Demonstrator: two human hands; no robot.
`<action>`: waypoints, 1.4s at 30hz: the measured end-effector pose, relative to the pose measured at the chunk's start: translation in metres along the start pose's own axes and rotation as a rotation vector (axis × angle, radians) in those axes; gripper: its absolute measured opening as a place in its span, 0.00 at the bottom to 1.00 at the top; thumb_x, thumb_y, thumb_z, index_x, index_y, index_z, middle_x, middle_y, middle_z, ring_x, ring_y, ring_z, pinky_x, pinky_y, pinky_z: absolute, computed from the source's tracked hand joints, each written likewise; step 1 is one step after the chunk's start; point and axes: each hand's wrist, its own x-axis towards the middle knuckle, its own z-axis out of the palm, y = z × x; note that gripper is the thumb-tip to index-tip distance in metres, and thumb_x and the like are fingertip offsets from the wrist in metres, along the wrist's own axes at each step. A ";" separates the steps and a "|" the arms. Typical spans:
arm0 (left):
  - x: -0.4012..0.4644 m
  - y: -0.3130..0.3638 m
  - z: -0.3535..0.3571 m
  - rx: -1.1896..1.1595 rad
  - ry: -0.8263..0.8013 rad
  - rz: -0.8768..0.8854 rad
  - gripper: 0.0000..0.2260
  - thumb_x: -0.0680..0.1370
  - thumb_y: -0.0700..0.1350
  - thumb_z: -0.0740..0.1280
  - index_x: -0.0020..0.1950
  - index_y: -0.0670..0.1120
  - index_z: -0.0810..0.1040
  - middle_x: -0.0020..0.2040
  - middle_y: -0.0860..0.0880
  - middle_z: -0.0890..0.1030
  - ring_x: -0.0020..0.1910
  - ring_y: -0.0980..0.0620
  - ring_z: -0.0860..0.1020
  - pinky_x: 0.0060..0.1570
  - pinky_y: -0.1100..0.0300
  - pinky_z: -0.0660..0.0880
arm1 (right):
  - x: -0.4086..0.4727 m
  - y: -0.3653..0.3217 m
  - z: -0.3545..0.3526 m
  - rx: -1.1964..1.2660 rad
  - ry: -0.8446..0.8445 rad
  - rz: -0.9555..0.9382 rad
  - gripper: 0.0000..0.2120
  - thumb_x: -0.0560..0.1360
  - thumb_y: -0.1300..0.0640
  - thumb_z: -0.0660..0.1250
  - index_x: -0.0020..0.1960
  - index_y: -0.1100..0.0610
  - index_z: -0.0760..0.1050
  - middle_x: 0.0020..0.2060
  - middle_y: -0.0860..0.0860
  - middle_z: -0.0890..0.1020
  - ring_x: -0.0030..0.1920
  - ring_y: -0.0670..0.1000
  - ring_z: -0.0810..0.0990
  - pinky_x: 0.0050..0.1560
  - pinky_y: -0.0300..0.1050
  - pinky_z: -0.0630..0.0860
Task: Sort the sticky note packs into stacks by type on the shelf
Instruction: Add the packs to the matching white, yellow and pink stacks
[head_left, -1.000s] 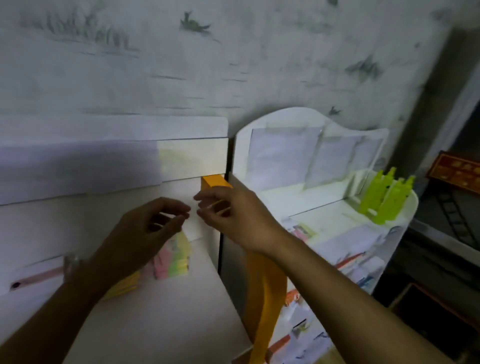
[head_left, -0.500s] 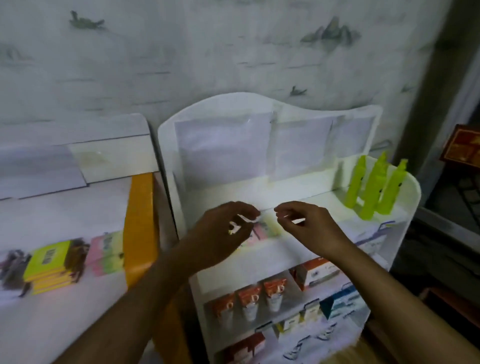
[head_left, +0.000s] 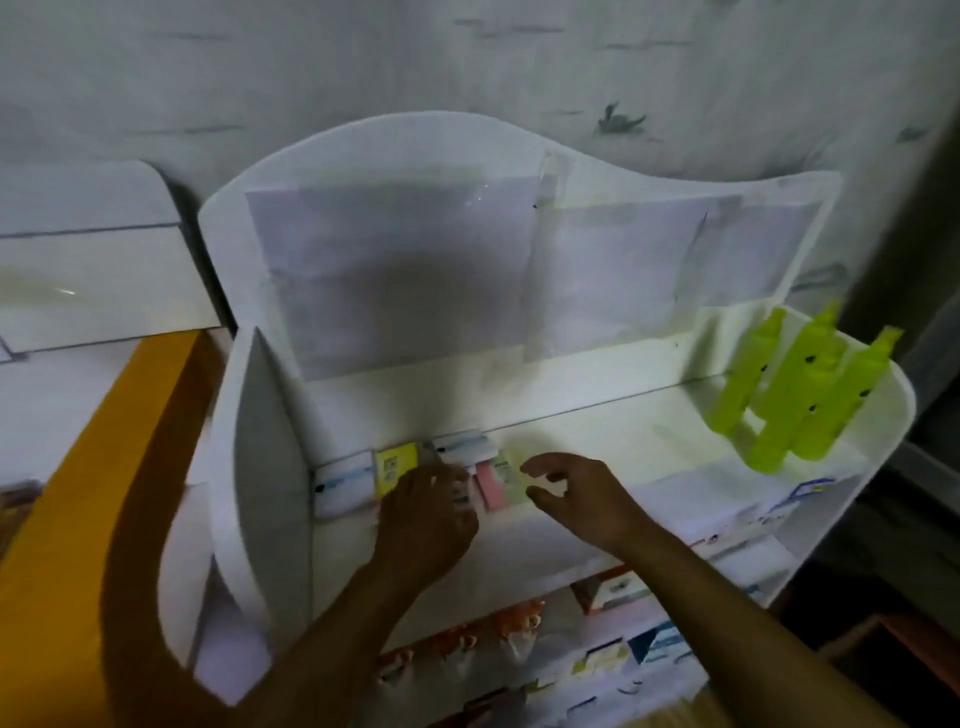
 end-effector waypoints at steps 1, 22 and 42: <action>0.006 -0.003 0.003 0.009 0.014 -0.024 0.19 0.68 0.54 0.64 0.59 0.55 0.75 0.58 0.51 0.77 0.58 0.48 0.76 0.55 0.52 0.76 | 0.010 0.003 0.004 -0.044 -0.027 -0.009 0.16 0.75 0.56 0.70 0.62 0.54 0.77 0.60 0.49 0.79 0.57 0.46 0.77 0.55 0.29 0.67; -0.002 0.003 0.006 0.425 0.374 0.089 0.14 0.77 0.58 0.59 0.53 0.57 0.81 0.58 0.52 0.80 0.58 0.46 0.76 0.53 0.51 0.67 | 0.068 0.055 -0.001 -0.198 -0.247 0.035 0.38 0.61 0.44 0.79 0.67 0.51 0.69 0.62 0.54 0.68 0.57 0.54 0.73 0.59 0.48 0.73; -0.056 0.085 -0.099 -1.136 0.226 -0.431 0.14 0.80 0.54 0.60 0.56 0.47 0.78 0.50 0.45 0.85 0.49 0.47 0.84 0.49 0.52 0.81 | 0.024 -0.033 -0.070 0.936 -0.080 -0.151 0.14 0.69 0.59 0.74 0.52 0.48 0.77 0.47 0.49 0.82 0.43 0.49 0.85 0.41 0.47 0.83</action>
